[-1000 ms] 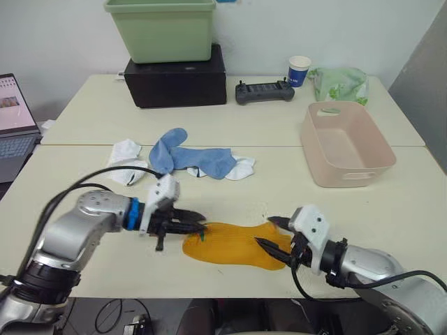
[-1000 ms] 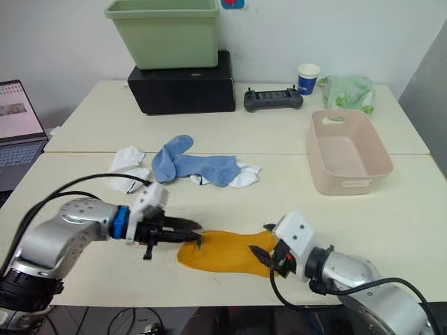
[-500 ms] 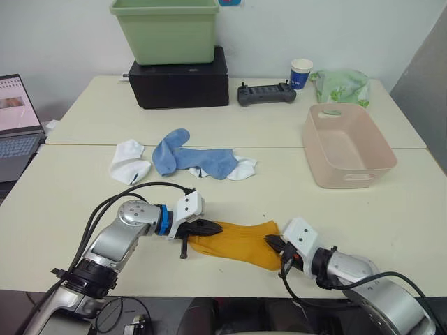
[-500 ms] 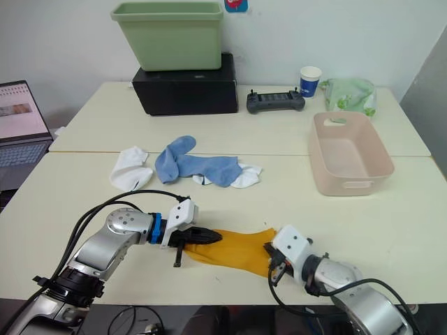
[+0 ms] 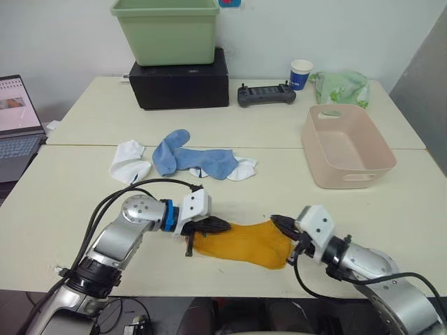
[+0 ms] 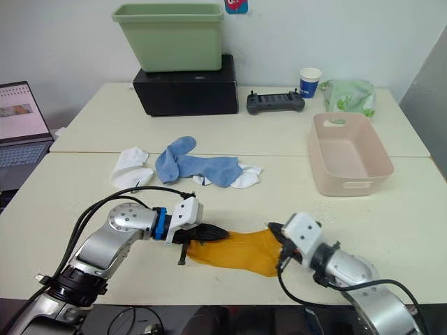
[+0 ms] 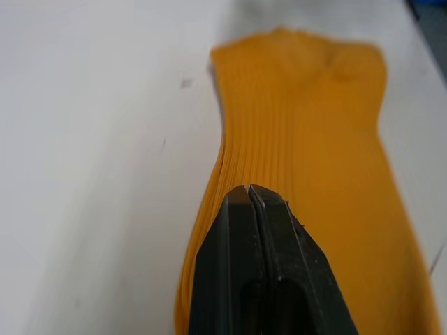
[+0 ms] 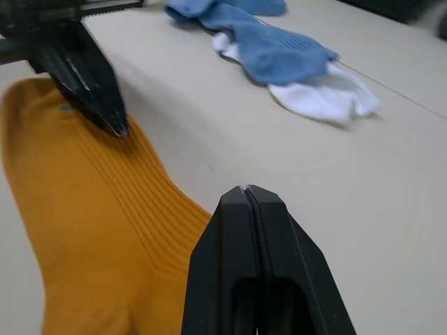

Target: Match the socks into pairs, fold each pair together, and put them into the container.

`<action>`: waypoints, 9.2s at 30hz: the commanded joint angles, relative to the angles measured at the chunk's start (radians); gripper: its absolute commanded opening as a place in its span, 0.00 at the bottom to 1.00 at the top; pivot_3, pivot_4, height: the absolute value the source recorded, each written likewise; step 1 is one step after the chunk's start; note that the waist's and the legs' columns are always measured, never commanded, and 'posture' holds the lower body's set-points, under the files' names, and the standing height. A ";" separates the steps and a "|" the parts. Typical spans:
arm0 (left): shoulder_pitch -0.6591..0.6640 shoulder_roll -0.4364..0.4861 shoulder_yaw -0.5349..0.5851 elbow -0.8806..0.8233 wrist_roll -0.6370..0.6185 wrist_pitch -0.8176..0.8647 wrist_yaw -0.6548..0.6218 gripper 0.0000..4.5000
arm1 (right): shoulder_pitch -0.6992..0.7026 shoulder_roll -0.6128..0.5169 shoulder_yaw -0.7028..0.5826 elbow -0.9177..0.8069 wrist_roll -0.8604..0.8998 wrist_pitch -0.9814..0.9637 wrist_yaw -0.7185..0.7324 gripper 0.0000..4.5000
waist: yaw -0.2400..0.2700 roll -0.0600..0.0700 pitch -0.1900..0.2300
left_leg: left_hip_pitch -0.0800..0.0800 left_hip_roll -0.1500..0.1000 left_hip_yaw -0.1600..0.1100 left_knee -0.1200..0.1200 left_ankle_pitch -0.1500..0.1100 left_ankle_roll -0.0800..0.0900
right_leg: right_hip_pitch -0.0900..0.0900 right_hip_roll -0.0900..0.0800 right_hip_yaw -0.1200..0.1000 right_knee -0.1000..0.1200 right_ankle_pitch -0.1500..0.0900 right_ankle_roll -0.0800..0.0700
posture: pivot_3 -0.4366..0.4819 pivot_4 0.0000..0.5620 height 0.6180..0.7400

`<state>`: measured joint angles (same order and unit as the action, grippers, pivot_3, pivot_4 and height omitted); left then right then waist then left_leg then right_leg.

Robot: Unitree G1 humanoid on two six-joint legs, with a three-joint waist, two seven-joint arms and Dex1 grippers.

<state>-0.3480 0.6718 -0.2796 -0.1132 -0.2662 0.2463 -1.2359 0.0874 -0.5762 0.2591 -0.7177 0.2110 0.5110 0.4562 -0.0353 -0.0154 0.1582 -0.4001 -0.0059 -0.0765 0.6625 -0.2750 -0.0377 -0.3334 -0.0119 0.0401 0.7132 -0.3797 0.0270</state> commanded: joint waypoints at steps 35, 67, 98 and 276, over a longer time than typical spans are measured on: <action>0.072 -0.014 -0.055 0.176 0.125 -0.223 -0.032 0.00 | 0.350 0.188 -0.125 -0.115 -0.026 0.080 -0.162 0.93 | 0.001 0.002 -0.001 | 0.001 0.000 0.000 -0.001 0.000 0.000 | 0.000 0.000 0.001 0.000 0.000 0.000 | 0.48 0.27 0.88; -0.067 -0.153 -0.107 0.133 0.146 -0.058 0.058 0.00 | 0.146 0.104 -0.265 -0.121 0.060 0.160 -0.053 0.00 | 0.004 0.000 0.000 | -0.001 0.000 0.000 -0.001 0.000 0.000 | 0.000 0.000 0.000 -0.001 0.000 0.000 | 0.48 0.27 0.88; -0.034 -0.027 -0.091 0.168 0.188 -0.045 0.027 0.00 | -0.177 0.185 -0.128 -0.154 0.319 0.617 -0.121 0.00 | 0.003 0.000 0.000 | 0.000 0.000 -0.001 -0.001 0.000 0.000 | -0.001 0.001 0.000 -0.001 0.000 0.000 | 0.48 0.27 0.88; -0.090 -0.027 0.052 0.042 -0.059 0.057 -0.021 0.08 | -0.245 0.359 -0.363 -0.035 0.467 0.921 -0.082 0.00 | -0.009 0.002 0.005 | -0.004 0.000 -0.003 -0.002 0.000 0.000 | -0.004 0.001 -0.001 -0.002 0.000 0.000 | 0.48 0.27 0.88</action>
<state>-0.4010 0.6615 -0.2658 -0.0108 -0.2872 0.2635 -1.2823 -0.1804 -0.2045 -0.0836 -0.6650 0.6499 1.4603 0.3673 -0.0444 -0.0131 0.1632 -0.4039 -0.0058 -0.0786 0.6609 -0.2753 -0.0373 -0.3372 -0.0113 0.0394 0.7115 -0.3798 0.0270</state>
